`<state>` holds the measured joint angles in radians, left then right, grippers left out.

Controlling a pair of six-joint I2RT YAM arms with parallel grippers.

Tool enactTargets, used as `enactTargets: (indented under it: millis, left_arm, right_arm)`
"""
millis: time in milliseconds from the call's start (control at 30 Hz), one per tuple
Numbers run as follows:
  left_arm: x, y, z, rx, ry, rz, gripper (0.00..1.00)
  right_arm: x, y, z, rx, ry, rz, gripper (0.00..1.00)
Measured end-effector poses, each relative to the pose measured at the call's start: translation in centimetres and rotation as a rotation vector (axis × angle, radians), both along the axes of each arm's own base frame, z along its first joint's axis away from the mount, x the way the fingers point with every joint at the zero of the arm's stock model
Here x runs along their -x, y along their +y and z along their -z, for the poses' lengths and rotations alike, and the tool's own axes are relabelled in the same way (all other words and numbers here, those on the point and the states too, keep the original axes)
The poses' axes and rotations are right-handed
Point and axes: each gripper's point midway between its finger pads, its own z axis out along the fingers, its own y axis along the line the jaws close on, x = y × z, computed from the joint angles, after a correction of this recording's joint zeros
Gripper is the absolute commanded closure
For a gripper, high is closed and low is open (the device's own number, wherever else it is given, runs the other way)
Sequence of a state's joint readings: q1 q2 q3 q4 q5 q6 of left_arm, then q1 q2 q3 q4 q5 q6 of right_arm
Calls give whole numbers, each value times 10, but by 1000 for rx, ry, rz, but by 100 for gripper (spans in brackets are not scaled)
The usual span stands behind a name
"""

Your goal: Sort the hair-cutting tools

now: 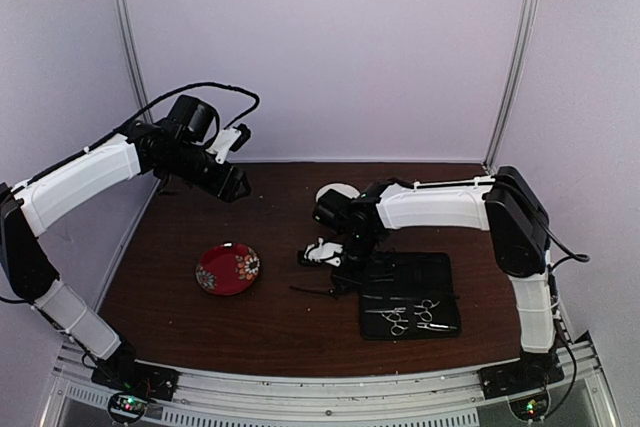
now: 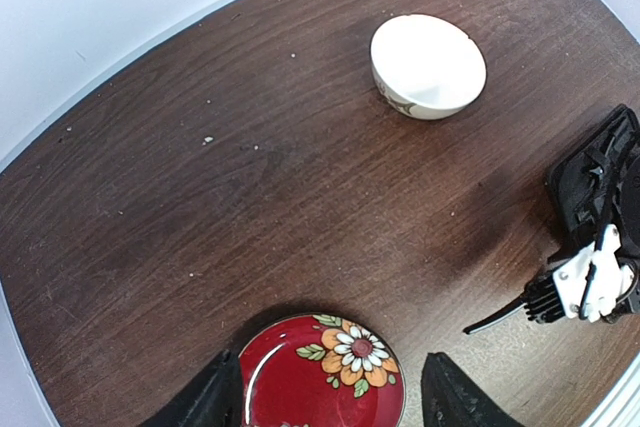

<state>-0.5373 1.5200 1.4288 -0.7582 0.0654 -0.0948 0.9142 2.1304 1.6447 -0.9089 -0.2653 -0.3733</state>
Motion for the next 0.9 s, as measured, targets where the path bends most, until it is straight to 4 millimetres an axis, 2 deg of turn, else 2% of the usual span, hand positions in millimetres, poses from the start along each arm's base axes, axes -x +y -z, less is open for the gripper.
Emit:
enactTargets:
  millis: [100, 233, 367, 567, 700, 900]
  left_arm:
    - [0, 0, 0, 0, 1, 1, 36]
    - [0, -1, 0, 3, 1, 3, 36]
    - [1, -1, 0, 5, 3, 5, 36]
    - [1, -1, 0, 4, 3, 5, 36]
    - [1, -1, 0, 5, 3, 5, 36]
    - [1, -1, 0, 5, 4, 7, 36]
  right_arm:
    - [-4, -3, 0, 18, -35, 25, 71]
    - [0, -9, -8, 15, -64, 69, 71]
    - [13, 3, -15, -9, -73, 83, 72]
    - [29, 14, -8, -11, -55, 101, 73]
    - [28, 13, 0, 10, -48, 132, 74]
    - [24, 10, 2, 23, -66, 155, 75]
